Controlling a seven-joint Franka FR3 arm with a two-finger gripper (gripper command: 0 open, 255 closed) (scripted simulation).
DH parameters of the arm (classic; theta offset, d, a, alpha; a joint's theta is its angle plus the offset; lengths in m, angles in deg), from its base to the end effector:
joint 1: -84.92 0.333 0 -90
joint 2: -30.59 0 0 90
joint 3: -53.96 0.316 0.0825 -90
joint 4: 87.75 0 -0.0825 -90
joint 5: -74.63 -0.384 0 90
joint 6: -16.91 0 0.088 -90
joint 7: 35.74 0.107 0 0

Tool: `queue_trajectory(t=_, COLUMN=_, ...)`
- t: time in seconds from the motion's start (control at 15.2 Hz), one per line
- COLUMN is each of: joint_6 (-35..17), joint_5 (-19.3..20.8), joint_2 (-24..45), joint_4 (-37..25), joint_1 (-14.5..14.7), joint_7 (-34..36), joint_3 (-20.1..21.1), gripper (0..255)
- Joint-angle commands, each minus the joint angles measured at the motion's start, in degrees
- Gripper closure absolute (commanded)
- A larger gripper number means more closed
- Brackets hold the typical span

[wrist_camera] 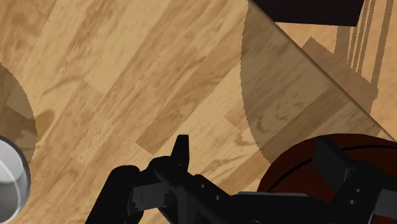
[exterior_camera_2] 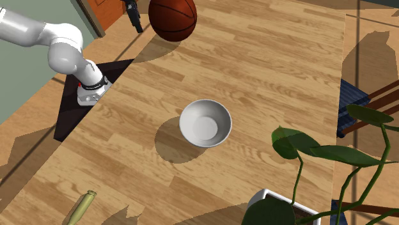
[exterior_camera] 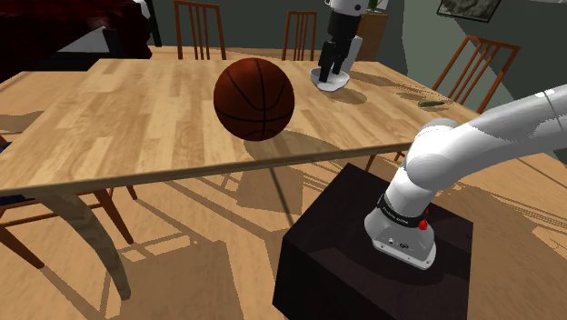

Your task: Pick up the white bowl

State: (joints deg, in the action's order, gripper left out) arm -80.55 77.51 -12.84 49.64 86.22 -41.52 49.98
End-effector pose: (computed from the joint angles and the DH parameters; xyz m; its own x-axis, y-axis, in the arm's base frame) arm 0.3255 -0.0253 0.5728 0.9953 0.0767 0.0594 0.0764 -0.9970 0.0084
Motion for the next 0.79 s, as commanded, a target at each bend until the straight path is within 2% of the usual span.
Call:
queue_trajectory(t=0.0, joint_6=0.00, joint_5=0.00, joint_2=0.00, joint_4=0.00, joint_1=0.00, joint_7=0.00, joint_3=0.00, gripper=0)
queue_trajectory(t=0.4, joint_6=-4.40, joint_5=3.15, joint_2=8.28, joint_4=-3.81, joint_1=-1.69, joint_7=-8.01, joint_3=-6.94, gripper=0)
queue_trajectory(t=0.73, joint_6=-7.60, joint_5=4.04, joint_2=16.59, joint_4=-8.93, joint_1=-2.41, joint_7=-14.77, joint_3=-12.46, gripper=0)
